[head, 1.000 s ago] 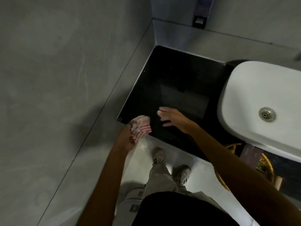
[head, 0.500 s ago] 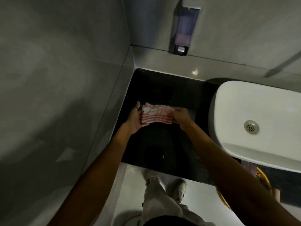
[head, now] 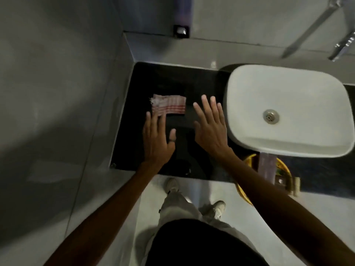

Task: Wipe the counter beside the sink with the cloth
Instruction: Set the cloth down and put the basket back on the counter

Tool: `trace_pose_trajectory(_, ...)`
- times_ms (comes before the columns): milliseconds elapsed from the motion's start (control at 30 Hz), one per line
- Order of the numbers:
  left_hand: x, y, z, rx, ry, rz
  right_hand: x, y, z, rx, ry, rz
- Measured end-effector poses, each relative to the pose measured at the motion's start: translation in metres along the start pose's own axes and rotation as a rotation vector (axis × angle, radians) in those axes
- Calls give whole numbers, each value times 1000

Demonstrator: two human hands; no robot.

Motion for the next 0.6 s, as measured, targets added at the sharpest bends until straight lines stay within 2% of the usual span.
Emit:
trace_pose_trajectory(67,43,-25,42,-131,-101,-85,21,13,59,-3,3,105)
trace_pose_trajectory(133,78,-53,75,-240,-183,-122,49,19,113,-96,-52,167)
trace_pose_trajectory(267,142,-116,128,-455,-244,-111,114,30,207,-246,-184,185)
trace_pose_trajectory(367,178,-156,156,-621,-283,-154,163,37,259,-359,-360,201)
trace_pose_trajectory(500,202,-189,167,-778,-173,-211,213,34,294,-574,-586,77)
trace_pose_trajectory(600,201,-187,155,-781,11,-59,219,26,284,-588,-620,-104)
Point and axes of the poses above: each hand's wrist, its own z-axis away from the middle knuckle, its own y-axis out of the back of the hand, x = y × z, the point moved 4 cm from there along -z, towards the middle knuckle, and after that the axes turned 15 degrees about z, right-handed, at the moved point
